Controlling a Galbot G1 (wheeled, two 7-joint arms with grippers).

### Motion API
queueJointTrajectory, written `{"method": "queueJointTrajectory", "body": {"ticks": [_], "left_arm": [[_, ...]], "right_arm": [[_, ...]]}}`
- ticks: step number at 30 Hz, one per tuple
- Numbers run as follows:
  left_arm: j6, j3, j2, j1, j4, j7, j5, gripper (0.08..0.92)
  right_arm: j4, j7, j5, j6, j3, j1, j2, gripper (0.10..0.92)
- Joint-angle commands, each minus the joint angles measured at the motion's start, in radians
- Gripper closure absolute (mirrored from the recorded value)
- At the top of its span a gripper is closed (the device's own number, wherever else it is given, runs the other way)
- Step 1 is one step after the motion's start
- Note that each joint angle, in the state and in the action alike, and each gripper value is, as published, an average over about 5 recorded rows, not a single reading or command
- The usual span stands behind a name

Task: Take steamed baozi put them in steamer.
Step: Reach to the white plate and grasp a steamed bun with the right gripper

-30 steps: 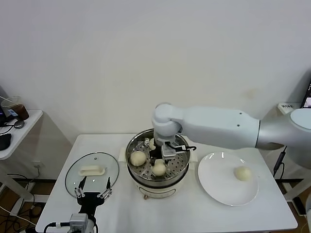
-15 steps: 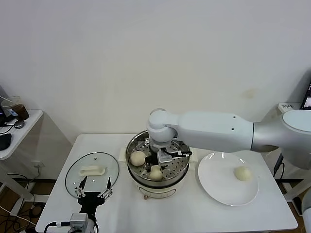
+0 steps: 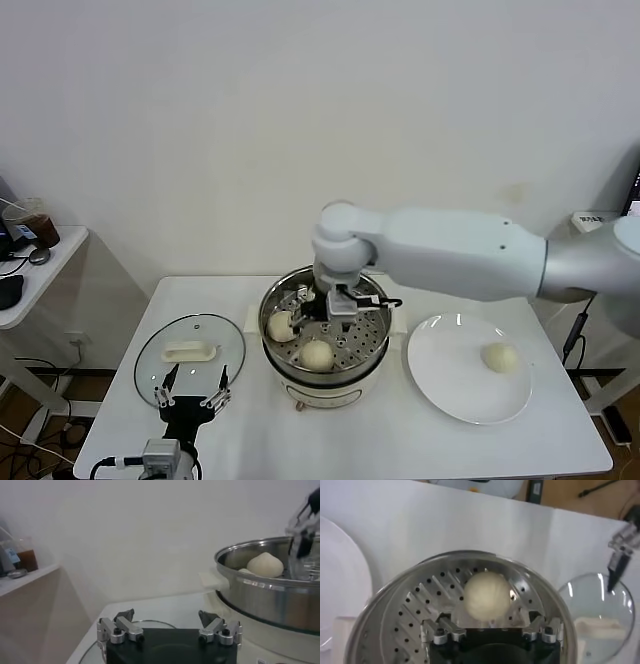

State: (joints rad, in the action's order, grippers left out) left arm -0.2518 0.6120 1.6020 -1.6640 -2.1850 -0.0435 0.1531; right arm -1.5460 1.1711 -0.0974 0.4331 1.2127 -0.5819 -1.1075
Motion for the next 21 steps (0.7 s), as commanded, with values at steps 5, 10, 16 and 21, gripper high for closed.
{"method": "queueJointTrajectory", "body": {"ticks": [5, 10, 16, 21], "left_arm": [[-0.002, 0.007, -0.001, -0.010, 0.001, -0.010, -0.011, 0.177], [-0.003, 0.013, -0.002, -0.017, 0.000, -0.016, -0.024, 0.177], [-0.008, 0.016, -0.002, -0.028, 0.003, -0.018, -0.037, 0.177], [-0.010, 0.009, -0.002, -0.052, 0.001, -0.019, -0.042, 0.177]], "right_arm": [[0.009, 0.060, 0.349, -0.632, -0.185, -0.041, 0.365, 0.203], [0.080, 0.103, 0.261, -0.753, -0.262, 0.059, 0.553, 0.203], [0.118, 0.166, 0.076, -0.715, -0.358, 0.286, 0.692, 0.203], [0.138, 0.168, -0.080, -0.648, -0.617, 0.631, 0.720, 0.203]]}}
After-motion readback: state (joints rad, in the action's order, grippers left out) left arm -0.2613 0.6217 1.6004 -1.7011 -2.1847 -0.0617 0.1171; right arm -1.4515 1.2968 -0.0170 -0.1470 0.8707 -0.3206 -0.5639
